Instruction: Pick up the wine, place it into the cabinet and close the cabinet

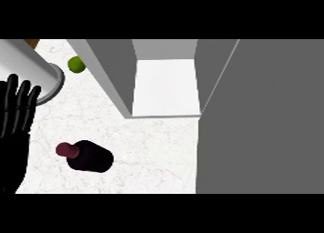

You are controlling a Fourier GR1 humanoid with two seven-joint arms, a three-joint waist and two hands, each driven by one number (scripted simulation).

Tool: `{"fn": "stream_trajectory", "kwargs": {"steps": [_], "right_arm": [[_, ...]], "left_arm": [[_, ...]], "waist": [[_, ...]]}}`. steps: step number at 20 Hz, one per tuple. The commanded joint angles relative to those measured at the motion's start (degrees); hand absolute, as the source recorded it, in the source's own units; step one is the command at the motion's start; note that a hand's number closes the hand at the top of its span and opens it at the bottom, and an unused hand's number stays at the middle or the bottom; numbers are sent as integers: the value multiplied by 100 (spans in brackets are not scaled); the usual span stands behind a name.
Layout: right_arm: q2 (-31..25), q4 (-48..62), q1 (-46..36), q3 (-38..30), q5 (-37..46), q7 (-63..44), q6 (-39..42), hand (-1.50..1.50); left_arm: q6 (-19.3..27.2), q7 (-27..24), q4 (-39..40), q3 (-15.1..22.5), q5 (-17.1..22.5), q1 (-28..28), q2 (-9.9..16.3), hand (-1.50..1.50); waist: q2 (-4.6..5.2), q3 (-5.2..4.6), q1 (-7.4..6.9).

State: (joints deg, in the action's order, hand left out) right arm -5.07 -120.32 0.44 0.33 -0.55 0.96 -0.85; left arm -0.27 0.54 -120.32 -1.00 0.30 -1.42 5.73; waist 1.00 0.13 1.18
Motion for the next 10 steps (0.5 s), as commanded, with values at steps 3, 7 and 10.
{"fn": "stream_trajectory", "kwargs": {"steps": [3,7,10], "right_arm": [[193,-514,304,313,507,-345,-251,-150],[217,-673,834,809,-380,-661,397,-150],[201,-1419,1342,1113,-485,-1017,448,-150]], "left_arm": [[-182,-125,138,162,2,198,-69,-150],[-476,447,16,531,870,-256,-346,-150],[-602,962,-743,459,1233,-664,-151,-150]], "waist": [[-103,-14,-105],[-101,-12,-68],[-135,-12,-115]]}}
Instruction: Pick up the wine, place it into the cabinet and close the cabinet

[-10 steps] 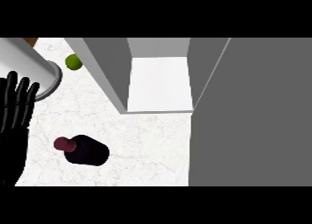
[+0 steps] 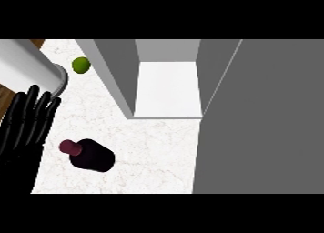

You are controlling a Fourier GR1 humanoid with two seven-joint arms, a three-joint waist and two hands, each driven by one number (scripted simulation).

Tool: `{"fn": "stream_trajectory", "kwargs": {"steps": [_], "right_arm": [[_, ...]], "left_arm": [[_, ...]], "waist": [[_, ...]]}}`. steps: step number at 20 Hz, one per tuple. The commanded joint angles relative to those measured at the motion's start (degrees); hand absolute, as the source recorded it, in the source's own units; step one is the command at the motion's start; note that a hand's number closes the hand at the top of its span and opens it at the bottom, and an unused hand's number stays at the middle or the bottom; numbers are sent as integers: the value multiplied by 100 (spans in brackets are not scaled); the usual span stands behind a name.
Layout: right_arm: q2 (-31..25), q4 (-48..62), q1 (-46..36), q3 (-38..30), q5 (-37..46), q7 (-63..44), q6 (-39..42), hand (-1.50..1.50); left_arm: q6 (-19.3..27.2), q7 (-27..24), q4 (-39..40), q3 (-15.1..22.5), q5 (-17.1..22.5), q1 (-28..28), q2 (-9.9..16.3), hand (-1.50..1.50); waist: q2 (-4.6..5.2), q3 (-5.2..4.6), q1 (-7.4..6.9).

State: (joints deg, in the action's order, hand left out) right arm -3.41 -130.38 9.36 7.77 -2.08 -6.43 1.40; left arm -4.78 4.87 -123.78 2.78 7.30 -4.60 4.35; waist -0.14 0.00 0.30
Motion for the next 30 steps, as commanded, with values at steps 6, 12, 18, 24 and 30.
{"fn": "stream_trajectory", "kwargs": {"steps": [6,12,18,24,30], "right_arm": [[56,-1149,16,685,111,-1331,-165,-150],[156,-2034,-413,1207,530,-2651,-646,-150],[44,-2368,281,2047,1043,-2427,-845,-150],[130,-1649,-205,2268,1441,-2236,-1229,-150],[141,-1749,-828,2462,1660,-2982,-1674,-150]], "left_arm": [[464,2056,-1655,238,583,87,45,-150],[554,2476,-1692,-222,970,269,171,-150],[913,3112,-2095,-134,778,412,167,-150],[974,3005,-1831,-37,404,483,149,-150],[1014,3005,-1673,-38,302,487,123,-150]], "waist": [[0,2,-28],[5,-5,-30],[-30,-4,18],[-14,-4,2],[-12,-8,-9]]}}
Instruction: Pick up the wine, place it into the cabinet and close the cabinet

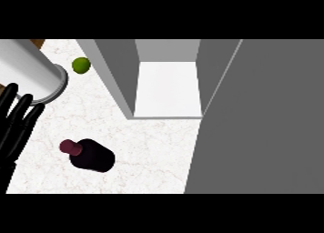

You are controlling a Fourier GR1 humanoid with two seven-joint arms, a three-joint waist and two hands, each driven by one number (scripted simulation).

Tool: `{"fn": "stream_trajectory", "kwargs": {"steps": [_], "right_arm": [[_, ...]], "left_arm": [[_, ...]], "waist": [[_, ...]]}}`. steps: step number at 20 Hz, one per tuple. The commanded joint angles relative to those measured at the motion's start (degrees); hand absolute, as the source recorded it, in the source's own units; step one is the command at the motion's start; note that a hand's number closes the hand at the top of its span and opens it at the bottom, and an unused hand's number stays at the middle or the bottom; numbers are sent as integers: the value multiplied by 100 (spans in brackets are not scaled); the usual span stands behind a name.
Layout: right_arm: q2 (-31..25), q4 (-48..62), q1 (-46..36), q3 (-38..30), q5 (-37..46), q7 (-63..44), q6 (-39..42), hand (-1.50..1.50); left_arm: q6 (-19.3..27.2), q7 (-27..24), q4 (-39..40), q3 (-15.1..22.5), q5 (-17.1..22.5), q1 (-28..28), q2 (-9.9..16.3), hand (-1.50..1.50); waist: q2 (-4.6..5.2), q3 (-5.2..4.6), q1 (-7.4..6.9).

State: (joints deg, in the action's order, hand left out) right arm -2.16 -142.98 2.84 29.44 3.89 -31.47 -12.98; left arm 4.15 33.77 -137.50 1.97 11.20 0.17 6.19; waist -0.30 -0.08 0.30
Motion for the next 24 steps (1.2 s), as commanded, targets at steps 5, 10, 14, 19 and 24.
{"fn": "stream_trajectory", "kwargs": {"steps": [5,10,14,19,24], "right_arm": [[-329,-816,-395,-30,822,-738,-247,-150],[-510,-1022,-219,115,861,-746,-504,-150],[-592,-909,-584,34,787,-916,-566,-150],[-667,-862,-710,218,918,-996,-762,-150],[-895,-1261,-417,552,1096,-1080,-959,-150]], "left_arm": [[-217,-444,21,2,-30,-443,-139,-150],[-518,-773,374,-335,267,-561,-42,-150],[-689,-1366,913,-184,82,-807,-221,-150],[-952,-2001,1374,-421,19,-903,-143,-150],[-1006,-2291,1765,-493,-83,-1116,-181,-150]], "waist": [[7,-2,-9],[2,-2,21],[11,-3,8],[7,-2,6],[-12,-2,45]]}}
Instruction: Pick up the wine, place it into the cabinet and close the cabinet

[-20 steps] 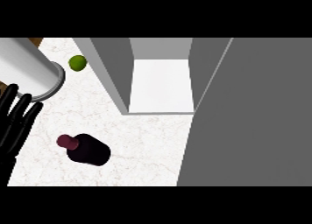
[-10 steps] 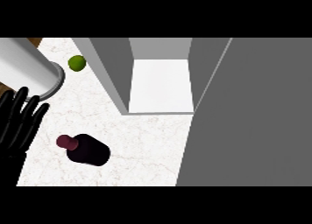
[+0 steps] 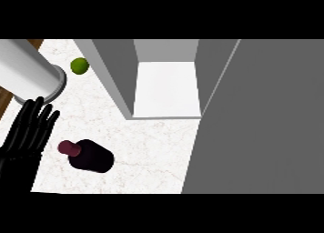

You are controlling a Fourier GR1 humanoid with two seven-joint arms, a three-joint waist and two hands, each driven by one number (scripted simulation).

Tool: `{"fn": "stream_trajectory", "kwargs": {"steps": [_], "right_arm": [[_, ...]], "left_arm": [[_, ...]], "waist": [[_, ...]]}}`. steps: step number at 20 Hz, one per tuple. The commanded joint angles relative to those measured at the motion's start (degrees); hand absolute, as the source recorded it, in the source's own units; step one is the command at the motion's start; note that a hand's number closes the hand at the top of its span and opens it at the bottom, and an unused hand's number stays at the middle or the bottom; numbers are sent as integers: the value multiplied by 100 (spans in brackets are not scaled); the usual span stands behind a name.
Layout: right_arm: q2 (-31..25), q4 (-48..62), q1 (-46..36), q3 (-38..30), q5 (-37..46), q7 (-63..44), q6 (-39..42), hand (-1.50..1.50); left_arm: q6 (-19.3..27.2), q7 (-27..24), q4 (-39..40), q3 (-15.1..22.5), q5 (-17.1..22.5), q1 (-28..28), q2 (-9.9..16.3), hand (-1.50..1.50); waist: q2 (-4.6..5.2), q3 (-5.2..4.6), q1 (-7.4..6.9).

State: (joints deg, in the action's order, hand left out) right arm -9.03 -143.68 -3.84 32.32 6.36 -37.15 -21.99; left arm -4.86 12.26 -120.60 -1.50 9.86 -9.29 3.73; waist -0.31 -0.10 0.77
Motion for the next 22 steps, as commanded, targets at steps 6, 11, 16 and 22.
{"fn": "stream_trajectory", "kwargs": {"steps": [6,11,16,22], "right_arm": [[-474,-1135,232,136,754,-494,-166,-150],[-421,-1169,-362,275,931,-989,-387,-150],[-597,-1096,-120,348,885,-641,-507,-150],[-779,-947,-93,418,754,-480,-552,-150]], "left_arm": [[-468,-1327,970,-517,67,-549,59,-150],[-559,-1614,1474,-605,-68,-433,134,-150],[-822,-2291,2107,-620,-249,-841,140,-150],[-1031,-2913,3380,-828,-278,-366,254,-150]], "waist": [[-9,-1,1],[-14,-9,22],[-14,-1,22],[6,-1,35]]}}
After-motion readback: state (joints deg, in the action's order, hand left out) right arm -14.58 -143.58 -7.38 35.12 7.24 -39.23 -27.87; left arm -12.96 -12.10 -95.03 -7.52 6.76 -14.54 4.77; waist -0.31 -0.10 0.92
